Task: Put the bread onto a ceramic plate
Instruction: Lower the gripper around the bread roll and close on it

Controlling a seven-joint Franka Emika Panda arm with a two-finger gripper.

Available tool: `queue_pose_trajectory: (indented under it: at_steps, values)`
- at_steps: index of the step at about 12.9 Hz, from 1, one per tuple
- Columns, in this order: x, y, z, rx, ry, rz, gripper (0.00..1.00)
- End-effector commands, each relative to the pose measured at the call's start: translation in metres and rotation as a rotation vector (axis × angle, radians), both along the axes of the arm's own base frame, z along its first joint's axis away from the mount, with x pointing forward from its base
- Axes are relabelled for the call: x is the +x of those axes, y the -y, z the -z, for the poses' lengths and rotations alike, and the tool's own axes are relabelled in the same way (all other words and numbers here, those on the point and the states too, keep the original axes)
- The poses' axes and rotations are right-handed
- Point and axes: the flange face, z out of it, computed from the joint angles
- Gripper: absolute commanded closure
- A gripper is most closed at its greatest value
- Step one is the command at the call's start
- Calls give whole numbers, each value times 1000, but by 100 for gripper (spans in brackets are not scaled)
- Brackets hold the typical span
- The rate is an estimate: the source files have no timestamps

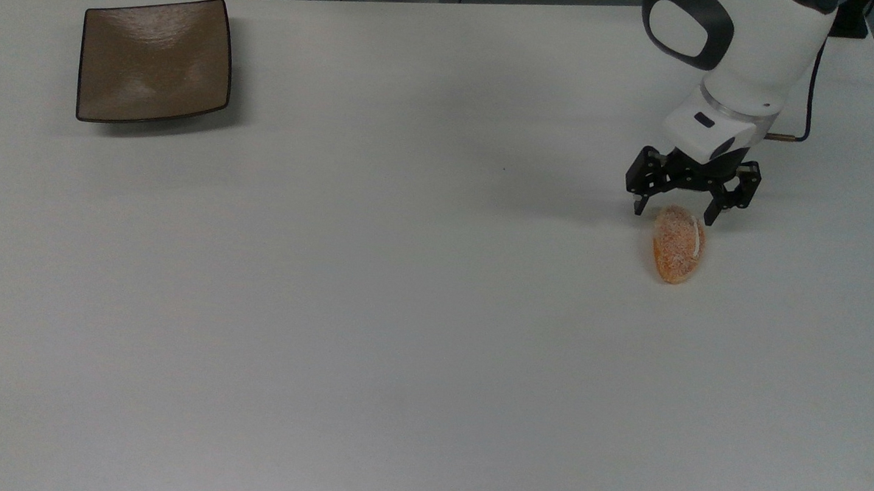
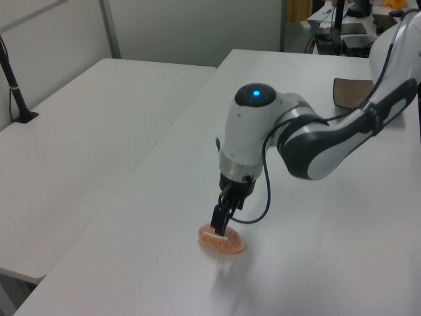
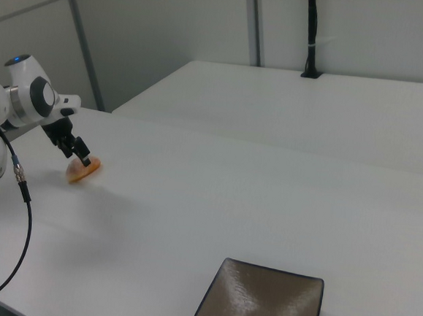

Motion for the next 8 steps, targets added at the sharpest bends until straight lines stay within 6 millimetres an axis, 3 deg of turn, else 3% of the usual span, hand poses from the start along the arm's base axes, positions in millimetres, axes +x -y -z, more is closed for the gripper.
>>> queue_pose_trajectory:
  at_steps: [1,5,7,8]
  values:
    - [8,-13,12,-2,35,27,0]
    - [8,-16,28,-25,37,12,3]
    - [8,-16,29,-32,39,12,55]
    - [8,-16,27,-30,40,15,65]
